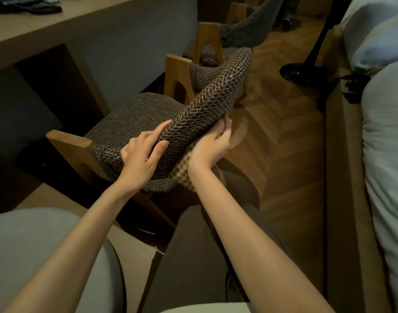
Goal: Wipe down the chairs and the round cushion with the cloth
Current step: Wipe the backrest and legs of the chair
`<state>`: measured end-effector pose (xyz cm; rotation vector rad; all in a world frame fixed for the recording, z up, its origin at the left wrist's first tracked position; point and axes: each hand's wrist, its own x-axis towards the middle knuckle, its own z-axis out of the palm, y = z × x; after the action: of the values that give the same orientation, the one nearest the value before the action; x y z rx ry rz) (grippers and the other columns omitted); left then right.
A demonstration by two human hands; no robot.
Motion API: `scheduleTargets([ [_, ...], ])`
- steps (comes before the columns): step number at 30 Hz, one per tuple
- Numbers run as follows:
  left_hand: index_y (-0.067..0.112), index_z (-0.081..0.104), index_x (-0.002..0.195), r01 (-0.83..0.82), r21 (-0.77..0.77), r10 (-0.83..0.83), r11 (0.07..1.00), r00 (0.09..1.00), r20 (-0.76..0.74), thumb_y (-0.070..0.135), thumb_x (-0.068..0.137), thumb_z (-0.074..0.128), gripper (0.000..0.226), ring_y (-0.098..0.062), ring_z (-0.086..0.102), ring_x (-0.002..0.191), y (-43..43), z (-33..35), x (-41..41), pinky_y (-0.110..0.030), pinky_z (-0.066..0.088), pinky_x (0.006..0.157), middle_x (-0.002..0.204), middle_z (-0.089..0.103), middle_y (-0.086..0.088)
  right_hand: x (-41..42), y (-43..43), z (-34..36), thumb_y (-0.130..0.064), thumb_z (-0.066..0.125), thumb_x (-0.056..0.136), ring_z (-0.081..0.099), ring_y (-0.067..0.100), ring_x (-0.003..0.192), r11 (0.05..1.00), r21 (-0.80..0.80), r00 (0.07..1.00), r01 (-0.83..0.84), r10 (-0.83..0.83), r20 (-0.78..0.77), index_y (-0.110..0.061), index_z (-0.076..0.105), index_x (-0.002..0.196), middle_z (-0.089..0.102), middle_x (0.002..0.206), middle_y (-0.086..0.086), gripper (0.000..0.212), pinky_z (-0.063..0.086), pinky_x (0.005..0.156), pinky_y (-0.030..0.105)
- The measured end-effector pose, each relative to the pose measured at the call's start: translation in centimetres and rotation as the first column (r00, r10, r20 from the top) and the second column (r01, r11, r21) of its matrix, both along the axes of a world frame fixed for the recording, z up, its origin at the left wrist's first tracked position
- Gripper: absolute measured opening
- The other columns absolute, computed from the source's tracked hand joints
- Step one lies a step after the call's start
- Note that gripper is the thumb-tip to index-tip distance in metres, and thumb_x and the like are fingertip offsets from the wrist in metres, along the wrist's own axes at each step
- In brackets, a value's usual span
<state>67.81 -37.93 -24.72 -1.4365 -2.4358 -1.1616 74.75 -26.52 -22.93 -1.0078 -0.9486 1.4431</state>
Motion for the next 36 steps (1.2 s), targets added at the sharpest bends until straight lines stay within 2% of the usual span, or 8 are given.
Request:
scheduleTargets([
  [3, 0.04, 0.03, 0.142, -0.003, 0.005, 0.003, 1.0, 1.0, -0.012, 0.04, 0.1, 0.034, 0.042, 0.0, 0.039, 0.102, 0.0, -0.1, 0.0, -0.01, 0.017, 0.088, 0.113, 0.052, 0.008, 0.2, -0.6, 3.0, -0.02, 0.042, 0.102, 0.048, -0.022, 0.107, 0.966, 0.239, 0.994, 0.096, -0.083, -0.067, -0.007, 0.049, 0.136, 0.054, 0.129, -0.007, 0.037, 0.035, 0.081, -0.004],
  [8, 0.048, 0.026, 0.137, -0.031, 0.001, 0.031, 1.0, 1.0, -0.001, 0.046, 0.098, 0.033, 0.04, 0.003, 0.033, 0.097, -0.1, -0.1, 0.2, -0.015, 0.016, 0.09, 0.109, 0.047, 0.012, -0.3, -1.3, 1.7, -0.013, 0.04, 0.101, 0.034, -0.009, 0.126, 0.908, 0.406, 0.991, 0.104, -0.129, 0.036, -0.001, 0.037, 0.143, 0.045, 0.144, 0.01, 0.043, 0.03, 0.099, 0.003],
  [13, 0.055, 0.024, 0.135, -0.02, -0.007, 0.021, 1.0, 1.0, 0.022, 0.054, 0.094, 0.025, 0.041, -0.006, 0.038, 0.105, -0.1, -0.1, 0.0, -0.035, 0.023, 0.096, 0.111, 0.046, 0.014, -1.0, -2.9, -5.1, -0.016, 0.037, 0.101, 0.053, 0.025, 0.122, 0.989, 0.109, 0.974, -0.095, 0.071, 0.213, -0.015, 0.043, 0.142, 0.055, 0.134, 0.011, 0.042, 0.043, 0.1, 0.038],
  [21, 0.043, 0.028, 0.141, 0.042, 0.014, -0.043, 0.999, 0.998, 0.054, 0.041, 0.1, 0.032, 0.041, -0.011, 0.042, 0.11, -0.1, -0.2, -0.3, -0.021, 0.022, 0.093, 0.119, 0.055, 0.0, -1.5, -3.5, -8.2, -0.019, 0.032, 0.102, 0.057, 0.031, 0.112, 0.977, -0.193, 0.934, -0.09, 0.15, 0.323, -0.018, 0.05, 0.133, 0.061, 0.123, 0.013, 0.036, 0.038, 0.085, 0.027],
  [24, 0.041, 0.029, 0.142, 0.031, 0.002, -0.031, 1.0, 0.998, 0.059, 0.039, 0.1, 0.033, 0.042, -0.012, 0.043, 0.108, -0.3, -0.1, -0.2, -0.03, 0.026, 0.093, 0.116, 0.055, 0.001, -1.1, -3.9, -5.5, -0.018, 0.034, 0.103, 0.048, 0.022, 0.127, 0.992, 0.107, 0.974, -0.06, 0.035, 0.226, -0.013, 0.039, 0.142, 0.05, 0.14, 0.01, 0.039, 0.038, 0.098, 0.022],
  [29, 0.034, 0.037, 0.141, 0.115, -0.007, -0.113, 0.993, 0.984, 0.137, 0.035, 0.101, 0.037, 0.041, -0.005, 0.048, 0.118, -1.6, 0.7, -0.9, -0.037, 0.034, 0.105, 0.128, 0.054, 0.012, -1.2, -4.3, -2.1, -0.009, 0.038, 0.101, 0.027, -0.014, 0.131, 0.837, 0.546, 0.991, 0.043, -0.104, 0.08, 0.002, 0.03, 0.143, 0.036, 0.14, 0.001, 0.044, 0.029, 0.1, 0.004],
  [32, 0.031, 0.048, 0.137, 0.082, -0.028, -0.076, 0.996, 0.98, 0.182, 0.036, 0.096, 0.046, 0.042, 0.002, 0.049, 0.119, -3.5, 0.8, -1.8, -0.033, 0.038, 0.106, 0.128, 0.057, 0.013, -0.3, -4.2, -3.9, -0.004, 0.04, 0.099, 0.029, 0.004, 0.137, 0.731, 0.674, 0.991, -0.102, 0.014, 0.135, 0.006, 0.027, 0.14, 0.035, 0.143, 0.016, 0.045, 0.027, 0.108, 0.012],
  [36, 0.026, 0.056, 0.132, 0.008, -0.083, -0.006, 0.997, 1.0, 0.025, 0.035, 0.096, 0.048, 0.038, -0.005, 0.052, 0.12, -5.8, 0.6, -2.6, -0.044, 0.039, 0.102, 0.128, 0.059, 0.01, 0.8, -3.9, -7.3, -0.005, 0.046, 0.095, 0.041, 0.024, 0.126, 0.503, 0.785, 0.929, -0.36, 0.119, 0.35, -0.009, 0.031, 0.131, 0.045, 0.132, 0.022, 0.04, 0.029, 0.11, 0.019],
])
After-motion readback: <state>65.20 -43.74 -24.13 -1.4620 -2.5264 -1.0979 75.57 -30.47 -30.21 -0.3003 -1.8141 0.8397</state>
